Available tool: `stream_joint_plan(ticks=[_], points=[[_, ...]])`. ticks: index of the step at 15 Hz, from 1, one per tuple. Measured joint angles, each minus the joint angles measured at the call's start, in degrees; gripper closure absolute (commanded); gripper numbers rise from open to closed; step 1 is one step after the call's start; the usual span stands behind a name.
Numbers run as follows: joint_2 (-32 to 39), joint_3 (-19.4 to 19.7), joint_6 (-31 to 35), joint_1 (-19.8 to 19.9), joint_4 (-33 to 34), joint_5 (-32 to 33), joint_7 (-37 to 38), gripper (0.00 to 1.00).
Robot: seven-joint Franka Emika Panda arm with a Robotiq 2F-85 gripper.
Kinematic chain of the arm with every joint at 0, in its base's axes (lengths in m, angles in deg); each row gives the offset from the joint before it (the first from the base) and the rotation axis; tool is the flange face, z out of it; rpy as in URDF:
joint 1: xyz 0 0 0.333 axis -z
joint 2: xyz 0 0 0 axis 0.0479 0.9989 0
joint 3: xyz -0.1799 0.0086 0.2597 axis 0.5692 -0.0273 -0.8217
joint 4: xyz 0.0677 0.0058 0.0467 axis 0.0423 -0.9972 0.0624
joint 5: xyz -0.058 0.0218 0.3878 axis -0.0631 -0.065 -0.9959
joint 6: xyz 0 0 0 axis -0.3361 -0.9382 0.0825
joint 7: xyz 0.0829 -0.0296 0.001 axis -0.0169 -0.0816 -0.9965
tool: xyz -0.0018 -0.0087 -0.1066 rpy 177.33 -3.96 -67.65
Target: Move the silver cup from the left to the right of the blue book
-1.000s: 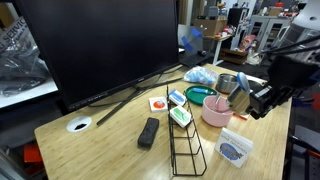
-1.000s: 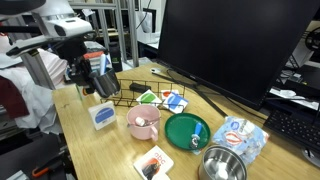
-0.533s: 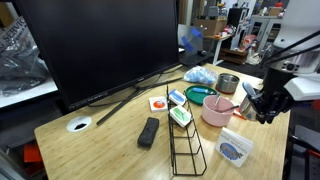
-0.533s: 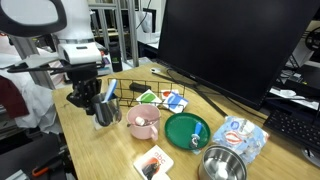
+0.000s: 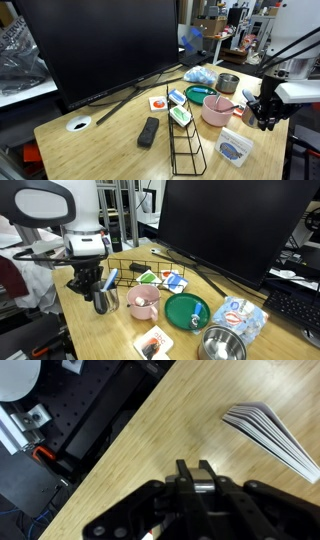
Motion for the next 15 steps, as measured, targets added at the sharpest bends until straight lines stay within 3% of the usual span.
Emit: stream_joint_plan(ticks=[8, 15], points=[[5.3, 0.1, 3.0, -3.5, 0.0, -5.3, -3.0, 0.96], [11.3, 1.2, 6.6, -3.6, 0.0, -7.3, -3.1, 0.96]])
